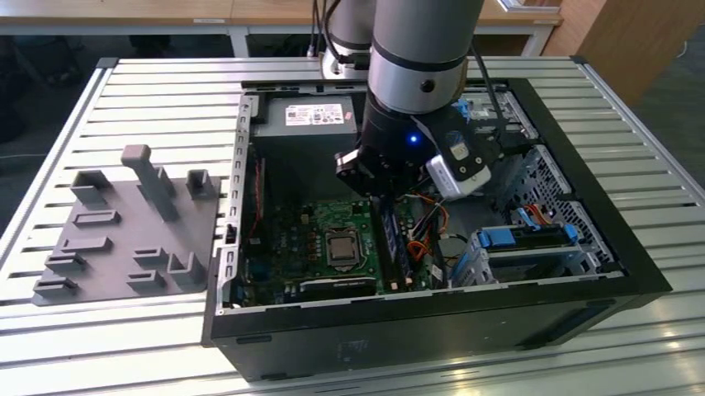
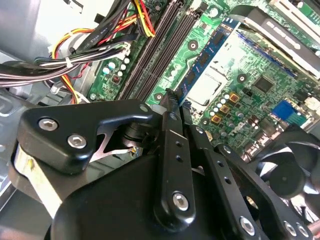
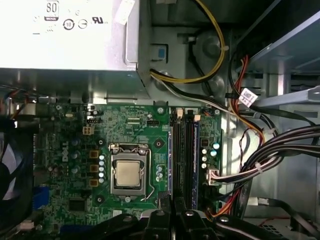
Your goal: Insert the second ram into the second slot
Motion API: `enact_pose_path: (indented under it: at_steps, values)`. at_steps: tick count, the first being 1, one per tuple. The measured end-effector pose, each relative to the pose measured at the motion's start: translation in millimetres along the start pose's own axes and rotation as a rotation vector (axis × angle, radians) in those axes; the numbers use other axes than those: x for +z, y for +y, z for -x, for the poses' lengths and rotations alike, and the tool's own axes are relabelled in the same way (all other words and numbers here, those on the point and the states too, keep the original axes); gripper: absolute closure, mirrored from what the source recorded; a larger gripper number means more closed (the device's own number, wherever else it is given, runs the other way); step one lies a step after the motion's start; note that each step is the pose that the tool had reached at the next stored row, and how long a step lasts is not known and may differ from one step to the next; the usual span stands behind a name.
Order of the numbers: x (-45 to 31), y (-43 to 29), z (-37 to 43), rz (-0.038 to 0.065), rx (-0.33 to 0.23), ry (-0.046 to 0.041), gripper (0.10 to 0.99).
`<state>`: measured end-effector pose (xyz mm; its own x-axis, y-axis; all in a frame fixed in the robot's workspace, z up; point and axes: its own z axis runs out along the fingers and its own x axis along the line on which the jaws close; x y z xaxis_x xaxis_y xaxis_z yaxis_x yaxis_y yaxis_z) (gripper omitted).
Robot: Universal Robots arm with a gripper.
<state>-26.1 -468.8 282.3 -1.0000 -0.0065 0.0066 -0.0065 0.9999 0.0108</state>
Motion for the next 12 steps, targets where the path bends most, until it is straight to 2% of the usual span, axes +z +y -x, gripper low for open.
enact_pose_path:
  at_steps: [2, 6, 12]
  values:
    - [3.0, 0.0, 0.0, 0.0, 0.0, 0.0001, 0.945]
    - [3.8, 0.0, 0.7, 0.0, 0.0, 0.0, 0.945]
    - [11.9, -0.2, 8.8, 0.0, 0.003, 0.0001, 0.945]
